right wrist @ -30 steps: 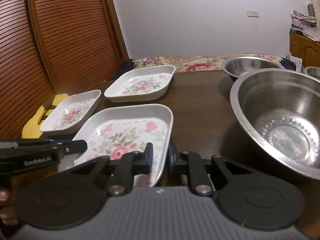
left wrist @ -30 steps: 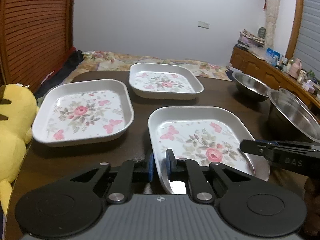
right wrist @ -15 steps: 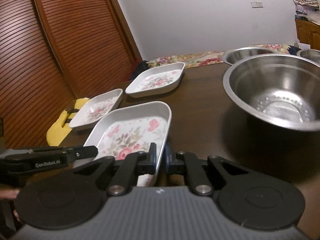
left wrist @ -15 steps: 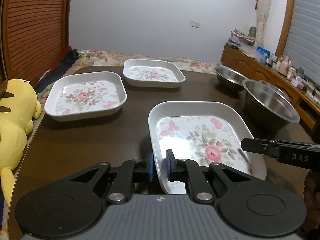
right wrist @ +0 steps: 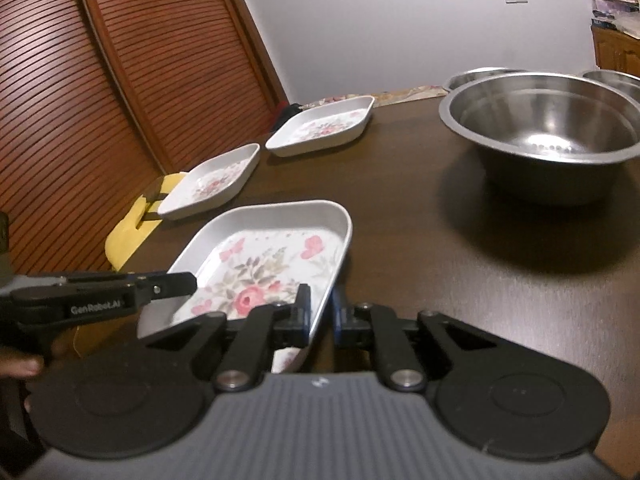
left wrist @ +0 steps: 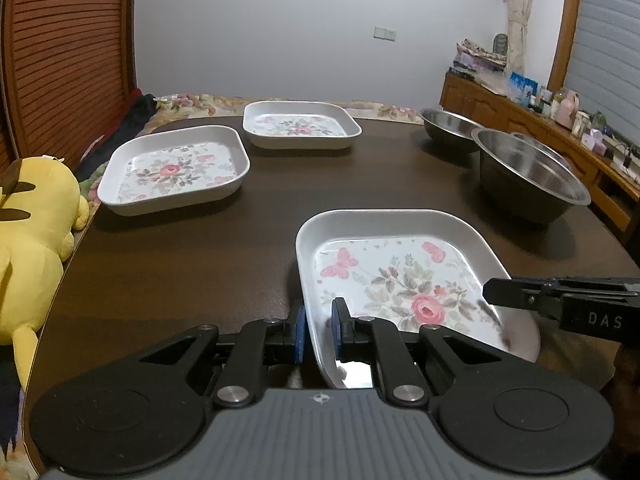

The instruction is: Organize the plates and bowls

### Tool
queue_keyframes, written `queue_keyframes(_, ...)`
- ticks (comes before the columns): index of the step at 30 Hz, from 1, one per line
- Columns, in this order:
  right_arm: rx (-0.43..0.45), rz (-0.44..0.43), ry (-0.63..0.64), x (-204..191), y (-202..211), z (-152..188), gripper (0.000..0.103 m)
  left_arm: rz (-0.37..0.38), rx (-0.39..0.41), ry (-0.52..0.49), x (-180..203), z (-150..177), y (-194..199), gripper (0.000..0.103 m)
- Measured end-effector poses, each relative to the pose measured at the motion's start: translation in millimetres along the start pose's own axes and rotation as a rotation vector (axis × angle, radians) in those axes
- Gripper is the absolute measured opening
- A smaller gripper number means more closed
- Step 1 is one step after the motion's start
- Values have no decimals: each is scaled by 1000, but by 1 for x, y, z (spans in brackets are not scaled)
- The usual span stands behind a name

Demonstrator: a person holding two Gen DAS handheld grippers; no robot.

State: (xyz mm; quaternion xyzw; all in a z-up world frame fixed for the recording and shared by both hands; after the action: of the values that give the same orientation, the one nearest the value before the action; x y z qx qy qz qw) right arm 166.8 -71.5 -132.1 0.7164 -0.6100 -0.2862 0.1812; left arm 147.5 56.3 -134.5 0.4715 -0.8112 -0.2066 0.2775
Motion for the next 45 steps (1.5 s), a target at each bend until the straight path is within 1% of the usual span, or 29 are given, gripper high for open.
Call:
queue_keyframes(5,16,13,20,0,2,2,13,5,6,7,0,2,0,15)
queue_keyframes(12,36,16,39,-4,2,3,16,-9,7,0,-1,0,-1,15)
queue_keyframes(19,51,15,44,-3,4,6,16,-17,11,-4,1,0,0,15)
queue_keyframes(20,52,14,45,-2,4,6,16,-19,13,-4,1,0,0,17)
queue_keyframes(22,56,19,54,-2,5,6,17,-19,17,-1,0,-1,1,29)
queue_keyframes(23,60,25,60,-2,5,6,18,-22,21,-2,-1,-2,2,30)
queue_keyframes(25,69,35,60,0,6,5,30,-26,28,-3,-1,-4,4,36)
queue_keyframes(29,79,41,42,6,8,0,36,-30,49,0,-3,-10,10,41)
queue_keyframes(31,92,47,33,9,11,-5,41,-33,59,-6,-4,-14,12,43)
queue_keyframes(35,123,50,62,11,16,-19,44,-45,87,-20,-10,-28,20,45)
queue_keyframes(38,135,32,98,6,20,-37,44,-66,109,-34,-21,-43,24,47)
queue_keyframes(40,147,10,129,-2,23,-55,47,-82,122,-42,-30,-52,26,48)
queue_keyframes(42,152,-19,154,-13,23,-72,52,-105,134,-45,-43,-62,28,48)
queue_keyframes(45,137,-83,190,-34,19,-94,53,-133,148,-38,-65,-76,30,48)
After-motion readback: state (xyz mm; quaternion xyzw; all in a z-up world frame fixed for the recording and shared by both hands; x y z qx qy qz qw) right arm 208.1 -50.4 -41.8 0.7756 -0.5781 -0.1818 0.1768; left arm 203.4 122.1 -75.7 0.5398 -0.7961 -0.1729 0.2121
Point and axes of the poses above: each gripper's, at about its wrist camera, not at the fingertips, and y roughly against the way its jaws point, x to its right, z to its underside, the point moved 10 cm from there along -y, roughly the way its jaws point, and after that the axes turned 15 degrees about z, right-handed, at the moved point
